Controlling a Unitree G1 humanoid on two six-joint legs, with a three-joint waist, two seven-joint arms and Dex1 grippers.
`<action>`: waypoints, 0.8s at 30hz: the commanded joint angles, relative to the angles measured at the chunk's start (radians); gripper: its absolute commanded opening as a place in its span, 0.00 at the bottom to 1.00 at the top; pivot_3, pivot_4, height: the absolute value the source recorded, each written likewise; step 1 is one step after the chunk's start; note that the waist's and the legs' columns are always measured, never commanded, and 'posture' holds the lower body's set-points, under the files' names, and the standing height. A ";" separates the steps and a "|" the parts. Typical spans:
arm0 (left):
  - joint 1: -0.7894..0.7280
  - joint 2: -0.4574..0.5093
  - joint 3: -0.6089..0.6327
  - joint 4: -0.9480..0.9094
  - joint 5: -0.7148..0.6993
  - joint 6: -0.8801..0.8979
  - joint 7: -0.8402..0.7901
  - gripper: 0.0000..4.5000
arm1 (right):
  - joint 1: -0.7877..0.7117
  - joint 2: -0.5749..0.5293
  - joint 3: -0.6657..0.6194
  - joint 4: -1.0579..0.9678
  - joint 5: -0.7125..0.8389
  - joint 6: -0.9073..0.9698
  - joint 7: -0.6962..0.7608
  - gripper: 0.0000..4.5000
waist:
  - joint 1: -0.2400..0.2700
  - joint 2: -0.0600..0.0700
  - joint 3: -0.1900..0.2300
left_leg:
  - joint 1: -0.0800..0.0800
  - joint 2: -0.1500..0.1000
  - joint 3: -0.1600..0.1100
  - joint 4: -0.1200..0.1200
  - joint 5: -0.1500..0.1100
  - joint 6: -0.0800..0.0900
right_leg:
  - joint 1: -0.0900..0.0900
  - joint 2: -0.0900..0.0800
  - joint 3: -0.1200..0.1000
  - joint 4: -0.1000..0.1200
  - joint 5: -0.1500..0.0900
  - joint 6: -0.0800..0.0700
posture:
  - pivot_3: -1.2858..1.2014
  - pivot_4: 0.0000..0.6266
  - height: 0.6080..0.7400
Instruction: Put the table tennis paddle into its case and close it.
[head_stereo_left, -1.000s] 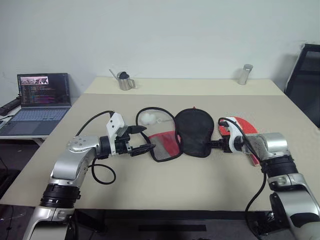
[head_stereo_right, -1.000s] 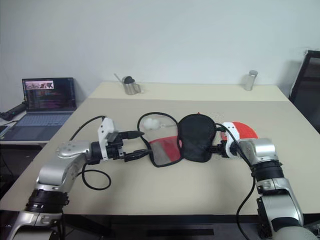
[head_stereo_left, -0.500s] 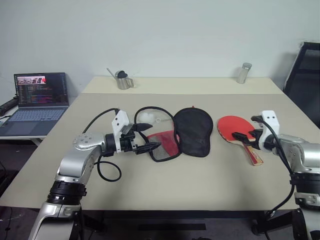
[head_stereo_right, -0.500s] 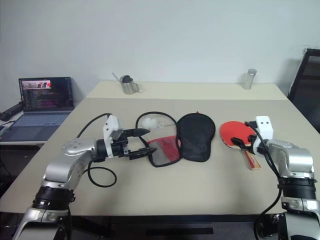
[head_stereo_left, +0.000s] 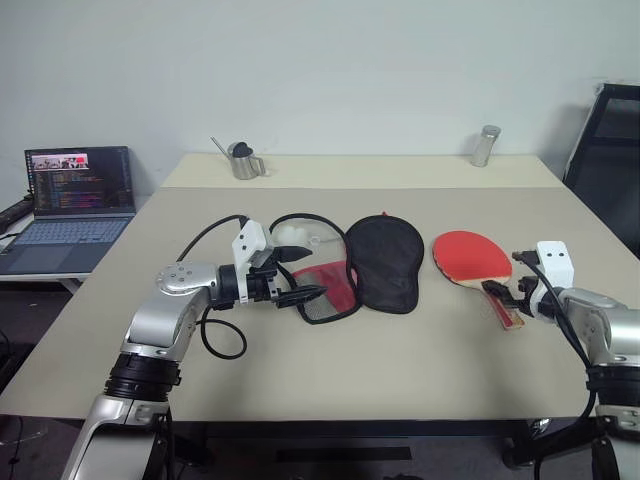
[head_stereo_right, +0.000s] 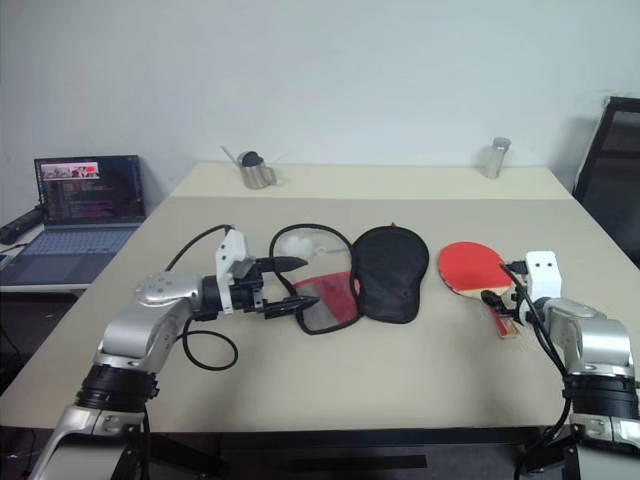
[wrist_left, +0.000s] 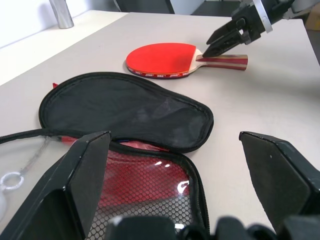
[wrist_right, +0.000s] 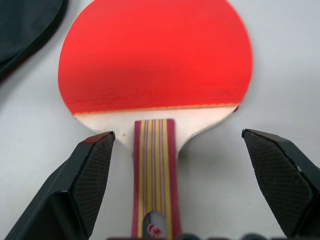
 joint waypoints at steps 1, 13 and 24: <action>-0.019 0.010 0.018 -0.018 0.000 -0.022 -0.002 1.00 | 0.007 -0.001 0.003 -0.011 0.010 -0.003 0.014 1.00 | 0.000 0.000 0.000 | 0.000 0.000 0.000 0.000 0.000 0.000 | 0.000 0.000 0.000 0.000 0.000 0.000 | 0.52 0.24 1.00; -0.011 0.018 0.021 -0.024 0.003 -0.023 0.003 1.00 | -0.012 0.031 0.048 0.054 -0.027 -0.068 -0.008 1.00 | 0.000 0.000 0.000 | 0.000 0.000 0.000 0.002 0.000 0.000 | 0.000 0.000 0.000 0.001 0.000 0.000 | 0.52 0.24 1.00; -0.002 0.018 0.025 -0.032 -0.004 -0.026 0.002 1.00 | -0.040 0.056 0.068 0.143 -0.055 -0.097 -0.024 0.40 | -0.001 -0.001 0.000 | 0.002 0.000 -0.001 0.004 0.000 0.000 | 0.004 0.000 0.000 0.001 0.001 0.001 | 0.52 0.24 1.00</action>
